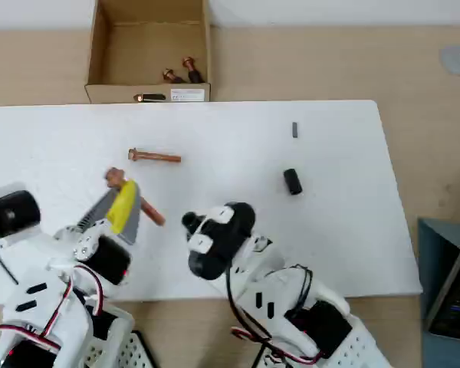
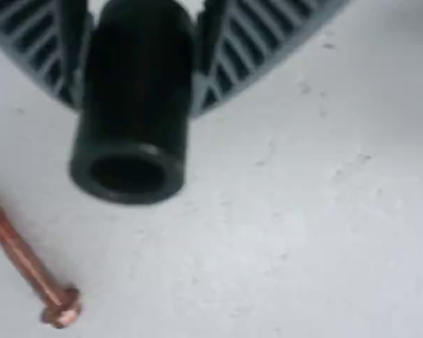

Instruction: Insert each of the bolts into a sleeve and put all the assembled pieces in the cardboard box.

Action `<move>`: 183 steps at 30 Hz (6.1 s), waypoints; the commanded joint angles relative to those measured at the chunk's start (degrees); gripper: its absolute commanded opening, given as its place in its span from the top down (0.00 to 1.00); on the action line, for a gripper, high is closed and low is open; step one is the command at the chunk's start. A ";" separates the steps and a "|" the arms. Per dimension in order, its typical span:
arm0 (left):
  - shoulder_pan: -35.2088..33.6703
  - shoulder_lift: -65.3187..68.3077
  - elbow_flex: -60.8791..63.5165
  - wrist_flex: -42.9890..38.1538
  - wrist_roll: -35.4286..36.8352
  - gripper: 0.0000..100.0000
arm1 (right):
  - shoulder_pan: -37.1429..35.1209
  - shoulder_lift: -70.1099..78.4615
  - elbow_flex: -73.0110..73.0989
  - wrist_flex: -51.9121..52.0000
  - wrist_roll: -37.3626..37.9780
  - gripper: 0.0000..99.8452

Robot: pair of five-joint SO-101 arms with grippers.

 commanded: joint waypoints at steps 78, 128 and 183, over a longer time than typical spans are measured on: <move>16.00 -0.48 0.53 7.65 -11.69 1.00 | -5.58 -6.29 -1.01 -4.40 -0.26 0.99; -5.19 -0.40 -6.33 16.62 -18.64 1.00 | 8.40 -5.85 0.40 -4.22 -3.16 0.99; -27.60 -0.48 39.38 -5.36 -35.69 1.00 | 26.07 135.60 -114.68 -25.67 -5.27 0.99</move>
